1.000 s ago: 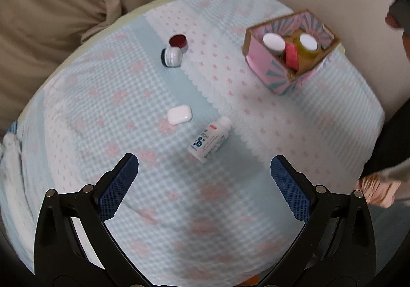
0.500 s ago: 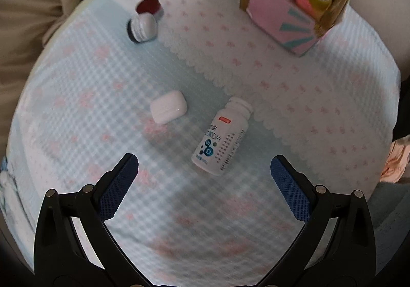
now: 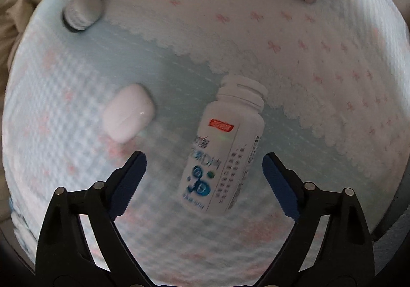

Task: Organize rigid objects
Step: 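Grasp the white pill bottle with the left tool while the right tool grasps the red-capped jar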

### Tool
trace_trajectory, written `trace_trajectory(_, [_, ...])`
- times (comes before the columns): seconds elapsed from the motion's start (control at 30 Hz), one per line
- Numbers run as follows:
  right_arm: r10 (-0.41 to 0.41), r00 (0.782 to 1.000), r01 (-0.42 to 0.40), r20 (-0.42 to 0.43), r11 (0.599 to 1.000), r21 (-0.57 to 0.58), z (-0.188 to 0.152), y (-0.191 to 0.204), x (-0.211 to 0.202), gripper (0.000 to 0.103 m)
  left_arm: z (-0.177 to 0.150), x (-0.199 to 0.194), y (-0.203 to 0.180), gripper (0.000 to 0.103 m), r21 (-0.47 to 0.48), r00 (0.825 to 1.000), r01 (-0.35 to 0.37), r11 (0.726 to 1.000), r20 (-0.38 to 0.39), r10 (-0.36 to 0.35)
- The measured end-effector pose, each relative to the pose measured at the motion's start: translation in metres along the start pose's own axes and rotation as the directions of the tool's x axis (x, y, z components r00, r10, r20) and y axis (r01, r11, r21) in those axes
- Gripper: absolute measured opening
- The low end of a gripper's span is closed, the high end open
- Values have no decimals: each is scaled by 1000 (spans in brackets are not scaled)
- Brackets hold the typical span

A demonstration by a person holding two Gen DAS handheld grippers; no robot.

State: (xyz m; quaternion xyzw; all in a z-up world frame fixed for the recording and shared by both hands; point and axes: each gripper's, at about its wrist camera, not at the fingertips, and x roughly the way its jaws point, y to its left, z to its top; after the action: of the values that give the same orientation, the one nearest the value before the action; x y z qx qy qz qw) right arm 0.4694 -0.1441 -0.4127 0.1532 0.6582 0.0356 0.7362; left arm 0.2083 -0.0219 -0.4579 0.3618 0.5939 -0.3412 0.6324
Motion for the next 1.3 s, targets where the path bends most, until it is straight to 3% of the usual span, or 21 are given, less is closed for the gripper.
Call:
trace_trajectory(0.23, [-25,998,30,-59,996,80,38,6,51,102,2,20,-15,73,19,1000,5,1000,-28,-5])
trace_trajectory(0.4, [-79,991,86,-107,994,60,52,14,80,90,8,25,-19,64,19,1000,10,1000,-26,-10])
trace_trajectory(0.47, [-86,989,94,-123,994,58,54,16,88,71,8,26,-16,55,22,1000,16,1000,-23,-15])
trace_trajectory(0.53, [-99,986,107,-137,993,53,55,18,92,54,8,23,-15,53,27,1000,20,999,-19,-20])
trace_trajectory(1.0, [-143,986,144,-82,990,6,44,24,73,53,-7,0,17,51,-40,999,32,999,38,-31])
trace_trajectory(1.17, [-124,991,124,-53,992,10,31,19,47,53,-15,-22,41,49,-149,996,54,987,79,-43])
trace_trajectory(1.3, [-91,995,92,-29,995,24,17,12,21,53,-23,-38,73,49,-273,990,102,957,122,-71])
